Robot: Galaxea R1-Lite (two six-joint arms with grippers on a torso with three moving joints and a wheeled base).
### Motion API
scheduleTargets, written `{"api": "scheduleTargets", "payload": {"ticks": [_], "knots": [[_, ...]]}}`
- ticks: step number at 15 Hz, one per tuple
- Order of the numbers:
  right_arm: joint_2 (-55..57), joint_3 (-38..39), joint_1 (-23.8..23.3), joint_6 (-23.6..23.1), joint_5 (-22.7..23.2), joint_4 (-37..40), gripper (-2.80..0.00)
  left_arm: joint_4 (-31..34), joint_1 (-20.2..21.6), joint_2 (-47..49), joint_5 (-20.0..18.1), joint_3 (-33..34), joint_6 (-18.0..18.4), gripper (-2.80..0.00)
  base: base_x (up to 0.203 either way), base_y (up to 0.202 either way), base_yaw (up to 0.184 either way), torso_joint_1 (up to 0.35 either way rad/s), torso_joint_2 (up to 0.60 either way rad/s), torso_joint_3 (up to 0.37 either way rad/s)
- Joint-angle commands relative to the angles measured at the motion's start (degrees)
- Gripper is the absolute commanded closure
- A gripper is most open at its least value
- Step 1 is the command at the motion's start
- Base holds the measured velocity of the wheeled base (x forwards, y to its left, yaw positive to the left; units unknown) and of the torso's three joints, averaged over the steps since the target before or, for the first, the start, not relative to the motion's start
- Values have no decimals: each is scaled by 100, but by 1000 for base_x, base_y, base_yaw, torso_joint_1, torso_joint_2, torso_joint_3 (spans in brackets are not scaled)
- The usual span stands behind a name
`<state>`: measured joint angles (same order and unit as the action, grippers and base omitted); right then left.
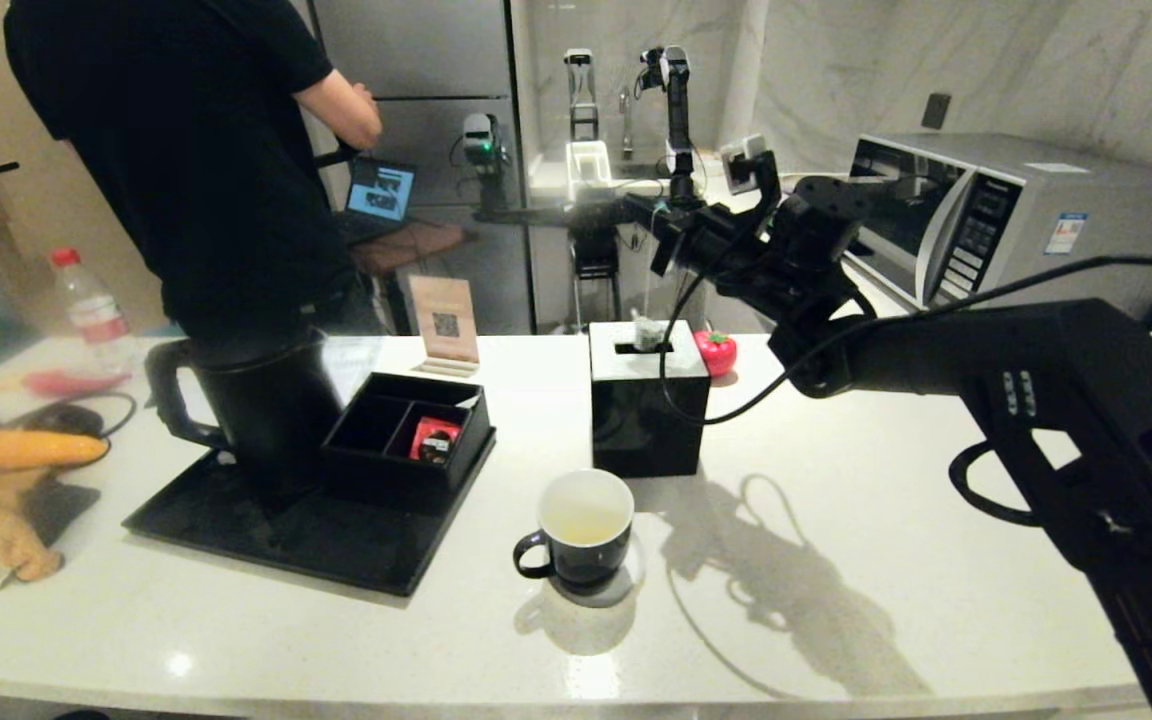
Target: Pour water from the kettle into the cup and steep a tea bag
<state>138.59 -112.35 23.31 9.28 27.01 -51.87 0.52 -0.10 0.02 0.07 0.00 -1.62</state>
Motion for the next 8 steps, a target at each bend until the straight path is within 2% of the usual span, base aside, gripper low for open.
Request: {"api": "scheduleTargets", "payload": {"ticks": [1,8], "knots": [[0,2,42,4,14,-34,0,0,1,-2,1,0,-5,0,0,0,0,0,0,0],[256,11,37,-31,6,-51,0,1,1,-2,3,0,-5,0,0,0,0,0,0,0]]}}
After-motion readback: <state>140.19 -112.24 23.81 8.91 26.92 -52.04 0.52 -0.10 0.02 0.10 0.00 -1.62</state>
